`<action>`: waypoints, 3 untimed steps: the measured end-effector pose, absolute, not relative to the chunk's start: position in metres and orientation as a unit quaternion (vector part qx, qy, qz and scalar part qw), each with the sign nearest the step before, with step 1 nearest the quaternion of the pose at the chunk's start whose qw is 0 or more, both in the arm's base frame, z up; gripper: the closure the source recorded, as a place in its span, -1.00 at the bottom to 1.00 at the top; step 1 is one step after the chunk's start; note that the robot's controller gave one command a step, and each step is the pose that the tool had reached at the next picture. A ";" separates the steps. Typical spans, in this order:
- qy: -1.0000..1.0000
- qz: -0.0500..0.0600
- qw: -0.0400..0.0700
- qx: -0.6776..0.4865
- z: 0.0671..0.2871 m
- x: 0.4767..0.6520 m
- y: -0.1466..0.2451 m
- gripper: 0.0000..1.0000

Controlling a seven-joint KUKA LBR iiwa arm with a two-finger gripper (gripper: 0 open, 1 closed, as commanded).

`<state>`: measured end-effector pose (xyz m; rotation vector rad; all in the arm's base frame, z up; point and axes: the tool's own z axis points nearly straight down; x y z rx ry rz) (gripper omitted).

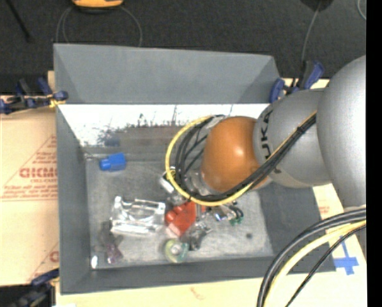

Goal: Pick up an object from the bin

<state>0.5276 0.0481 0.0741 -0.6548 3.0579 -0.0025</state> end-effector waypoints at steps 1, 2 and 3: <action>0.977 -0.001 0.011 -0.211 0.076 0.530 0.048 1.00; 0.957 -0.002 0.006 -0.291 0.211 0.559 0.037 1.00; 0.912 -0.001 0.004 -0.411 0.242 0.591 0.024 1.00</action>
Offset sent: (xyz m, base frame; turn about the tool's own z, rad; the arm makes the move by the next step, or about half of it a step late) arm 0.0000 0.0000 0.0000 0.0000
